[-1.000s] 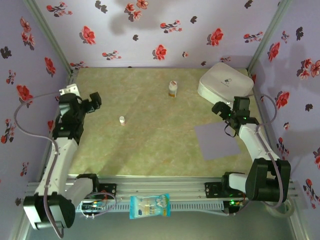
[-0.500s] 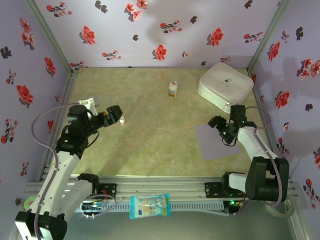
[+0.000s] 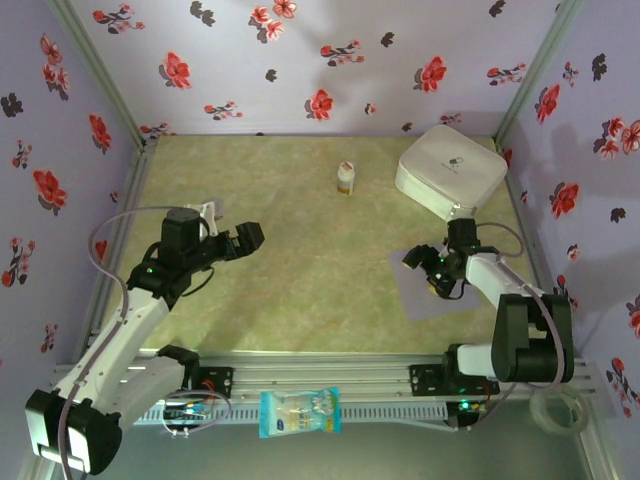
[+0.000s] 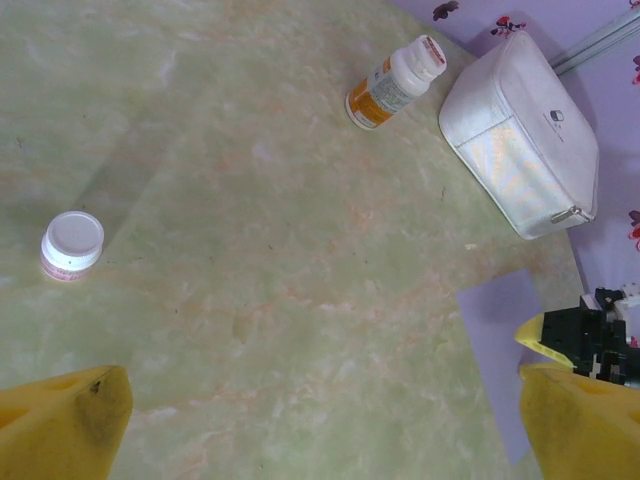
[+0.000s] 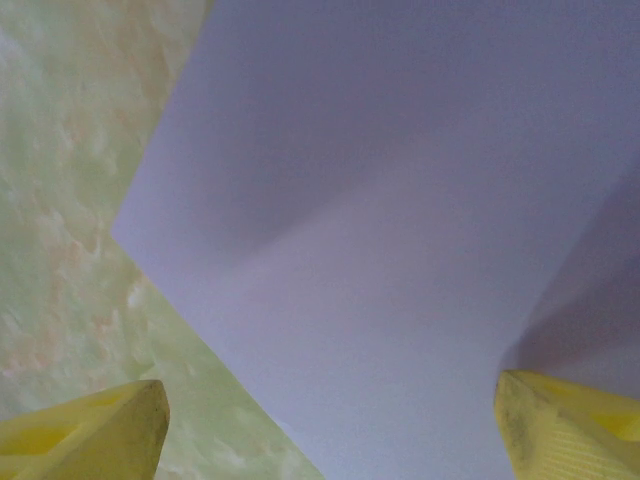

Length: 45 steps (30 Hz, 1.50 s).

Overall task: Fold a paper plane with a square sheet of paper (pick it up from the middle)
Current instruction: Move the square sheet of paper to the center of the table.

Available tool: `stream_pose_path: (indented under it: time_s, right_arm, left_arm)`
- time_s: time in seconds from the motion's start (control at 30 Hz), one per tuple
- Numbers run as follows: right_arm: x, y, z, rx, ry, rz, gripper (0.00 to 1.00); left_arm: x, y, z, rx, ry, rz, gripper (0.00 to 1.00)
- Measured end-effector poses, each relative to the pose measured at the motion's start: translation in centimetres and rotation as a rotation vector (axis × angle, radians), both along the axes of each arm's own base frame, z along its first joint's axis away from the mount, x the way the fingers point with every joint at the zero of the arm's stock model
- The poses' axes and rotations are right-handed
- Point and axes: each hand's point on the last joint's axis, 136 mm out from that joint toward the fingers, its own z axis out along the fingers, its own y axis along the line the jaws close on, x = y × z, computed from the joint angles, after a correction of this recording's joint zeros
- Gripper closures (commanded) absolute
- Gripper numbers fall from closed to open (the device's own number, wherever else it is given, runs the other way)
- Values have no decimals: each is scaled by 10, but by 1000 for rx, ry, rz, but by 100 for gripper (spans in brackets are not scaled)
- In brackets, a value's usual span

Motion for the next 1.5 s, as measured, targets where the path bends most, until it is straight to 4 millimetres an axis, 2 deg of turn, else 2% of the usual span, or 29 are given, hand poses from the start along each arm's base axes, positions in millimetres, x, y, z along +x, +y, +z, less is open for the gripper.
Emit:
stream_pose_path:
  time_s: [0.3,0.5,0.73,0.83,0.9,0.97,1.03,1.1,1.2,1.23,1.37,1.5]
  right_arm:
    - [14,35,0,85,-54,-95,18]
    - [20,85,2,137,-87,-133,18]
    - [22,152,7,175,-68,-69,16]
    - [23,169,15,173,-66,-19,15]
    - [28,170,27,143,-86,5,16]
    - [39,162,41,98,-131,26,16]
    - [51,145,52,64,-169,34,17]
    - [61,122,53,36,-182,36,18]
    - [67,92,41,4,-150,56,19]
    - [66,88,36,-2,-135,76,19]
    - [56,91,16,-14,-65,199,22]
    - [51,95,4,-11,-31,259,23]
  left_arm:
    - [-1,-2,-1,8,-2,-3,0]
    - [-1,-6,-8,19,20,-13,0]
    - [-2,-8,-11,26,30,-19,0]
    - [-2,-7,-12,31,34,-15,0]
    - [-2,-7,-13,33,37,-15,0]
    - [-3,-8,-13,35,37,-19,0]
    - [-3,-11,-13,37,41,-26,0]
    - [-4,-14,-14,41,47,-35,0]
    - [-3,-18,-16,49,55,-49,0]
    - [-2,-19,-17,52,59,-53,0]
    - [0,-23,-21,62,75,-60,0]
    - [-1,-27,-27,70,92,-73,0]
